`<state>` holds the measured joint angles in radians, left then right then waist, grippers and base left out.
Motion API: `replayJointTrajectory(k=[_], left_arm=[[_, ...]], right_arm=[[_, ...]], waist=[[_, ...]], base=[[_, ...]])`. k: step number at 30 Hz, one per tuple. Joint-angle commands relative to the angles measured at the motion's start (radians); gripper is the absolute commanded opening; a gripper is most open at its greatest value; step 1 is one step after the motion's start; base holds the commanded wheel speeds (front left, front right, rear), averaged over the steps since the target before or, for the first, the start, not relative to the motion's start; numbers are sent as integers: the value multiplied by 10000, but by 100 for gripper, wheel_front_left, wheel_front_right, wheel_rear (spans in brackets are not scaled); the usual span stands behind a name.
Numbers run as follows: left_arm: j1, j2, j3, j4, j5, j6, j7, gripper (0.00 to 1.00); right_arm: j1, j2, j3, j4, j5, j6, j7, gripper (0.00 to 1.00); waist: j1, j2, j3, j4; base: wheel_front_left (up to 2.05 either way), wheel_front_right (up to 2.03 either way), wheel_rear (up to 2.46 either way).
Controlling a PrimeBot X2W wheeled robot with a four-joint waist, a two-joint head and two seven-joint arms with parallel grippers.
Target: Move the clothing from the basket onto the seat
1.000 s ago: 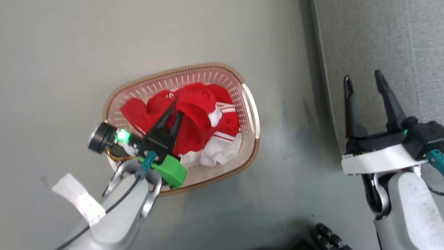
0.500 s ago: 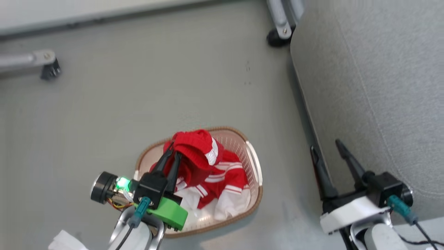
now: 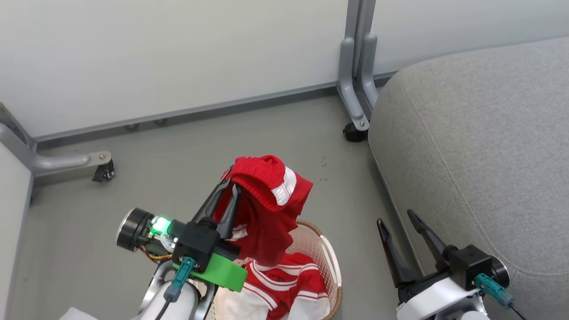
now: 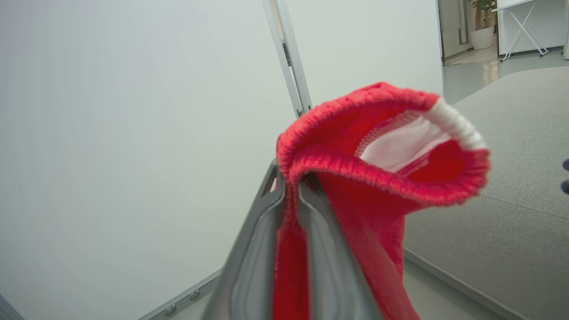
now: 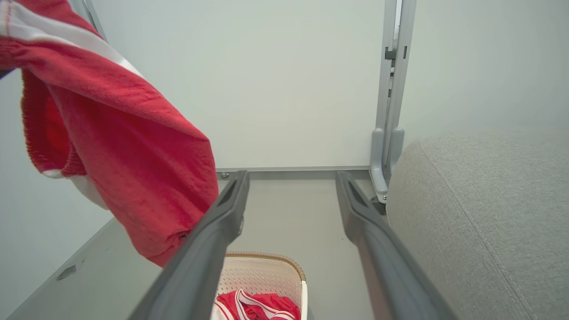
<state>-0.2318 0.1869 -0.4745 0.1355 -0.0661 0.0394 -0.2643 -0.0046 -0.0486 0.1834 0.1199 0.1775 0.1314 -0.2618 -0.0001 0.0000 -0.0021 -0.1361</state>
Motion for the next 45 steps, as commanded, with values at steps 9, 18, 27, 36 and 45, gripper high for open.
replayJointTrajectory(k=[9,18,27,36,45], left_arm=[[114,-31,-232,-597,379,-292,-3,0],[91,-324,-1162,-1049,744,-611,-2,0],[-4,-403,-1785,-1221,1031,-597,-2,0],[-198,-376,-2219,-1378,1101,-595,-2,0],[-336,-267,-2248,-1205,904,-533,-2,0]], right_arm=[[11,-241,734,-47,-22,-14,-48,100],[-337,-940,1633,1,346,-14,-48,100],[-594,-1367,1967,-89,149,-14,-48,100],[-700,-1677,2775,46,639,-14,-48,100],[-821,-1812,3167,105,963,-14,-48,0]], waist=[[1,0,-333,92],[1,0,-368,329],[1,0,-313,392],[1,0,-272,473],[1,0,-182,508]], base=[[0,0,0],[0,0,0],[0,0,0],[0,0,0],[0,0,0]])
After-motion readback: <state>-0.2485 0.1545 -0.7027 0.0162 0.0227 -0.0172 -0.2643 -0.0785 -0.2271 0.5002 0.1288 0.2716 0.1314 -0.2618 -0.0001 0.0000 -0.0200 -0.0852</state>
